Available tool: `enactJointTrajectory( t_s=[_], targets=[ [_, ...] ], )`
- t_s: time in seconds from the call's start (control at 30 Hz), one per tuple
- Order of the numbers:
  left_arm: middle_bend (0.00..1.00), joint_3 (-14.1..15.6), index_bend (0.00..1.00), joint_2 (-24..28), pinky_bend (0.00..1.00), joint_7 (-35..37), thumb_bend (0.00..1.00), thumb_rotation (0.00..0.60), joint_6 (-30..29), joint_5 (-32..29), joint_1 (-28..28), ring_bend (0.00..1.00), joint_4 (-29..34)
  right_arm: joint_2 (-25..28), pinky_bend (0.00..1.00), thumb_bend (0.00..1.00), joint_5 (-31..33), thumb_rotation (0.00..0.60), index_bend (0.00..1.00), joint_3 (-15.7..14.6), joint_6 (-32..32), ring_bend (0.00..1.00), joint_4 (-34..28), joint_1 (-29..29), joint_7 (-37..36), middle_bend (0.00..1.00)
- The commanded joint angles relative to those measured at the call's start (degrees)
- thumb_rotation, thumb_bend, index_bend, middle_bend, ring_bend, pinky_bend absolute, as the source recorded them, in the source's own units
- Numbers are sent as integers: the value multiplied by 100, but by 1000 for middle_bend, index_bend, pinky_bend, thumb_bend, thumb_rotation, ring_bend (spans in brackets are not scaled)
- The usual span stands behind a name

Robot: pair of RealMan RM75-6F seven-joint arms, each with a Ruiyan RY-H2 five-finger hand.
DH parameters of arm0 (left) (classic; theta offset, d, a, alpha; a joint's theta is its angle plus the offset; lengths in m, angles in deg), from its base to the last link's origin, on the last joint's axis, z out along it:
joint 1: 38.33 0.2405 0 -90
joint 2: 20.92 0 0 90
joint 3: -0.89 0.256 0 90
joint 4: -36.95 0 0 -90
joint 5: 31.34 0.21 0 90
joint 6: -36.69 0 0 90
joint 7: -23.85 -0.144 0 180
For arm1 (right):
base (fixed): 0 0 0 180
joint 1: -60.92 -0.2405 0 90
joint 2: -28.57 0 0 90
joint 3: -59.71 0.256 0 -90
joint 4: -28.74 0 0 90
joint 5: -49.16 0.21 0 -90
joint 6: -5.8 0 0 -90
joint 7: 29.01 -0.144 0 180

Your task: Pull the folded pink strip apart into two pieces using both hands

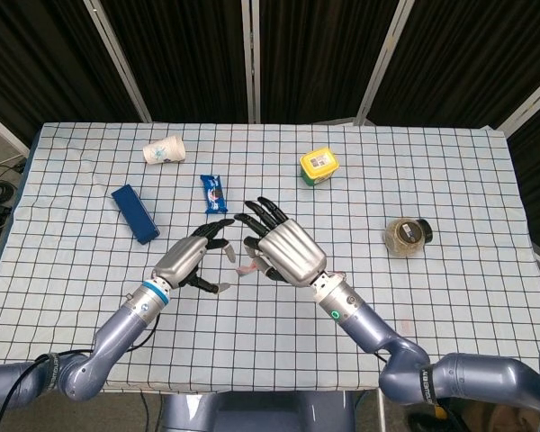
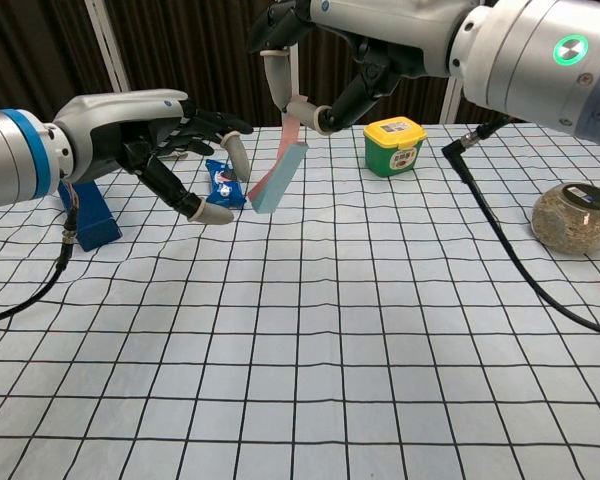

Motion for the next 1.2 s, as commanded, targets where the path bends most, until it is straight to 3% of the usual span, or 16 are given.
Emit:
enactJointTrajectory(
  t_s=[0.03, 0.5, 0.67, 1.2],
  targets=[
    [0, -2, 461, -43, 0, -10, 217, 600, -40, -33, -28, 0, 31, -19, 0, 428, -6, 600, 705, -4, 8, 0, -2, -7, 29, 162],
    [0, 56, 507, -268, 0, -332, 265, 600, -298, -246, -170, 0, 92, -81, 0, 428, 6, 600, 705, 4, 12, 0, -144, -54, 189, 162],
    [0, 69, 512, -282, 0, -354, 359, 600, -331, -286, -180, 0, 103, -79, 0, 428, 7, 600, 705, 16, 13, 0, -180, -67, 212, 162],
    [0, 72, 564, -340, 0, -274, 412, 600, -354, -390, -194, 0, 65, -54, 0, 428, 0, 600, 705, -5, 8, 0, -172, -59, 201, 162]
  ],
)
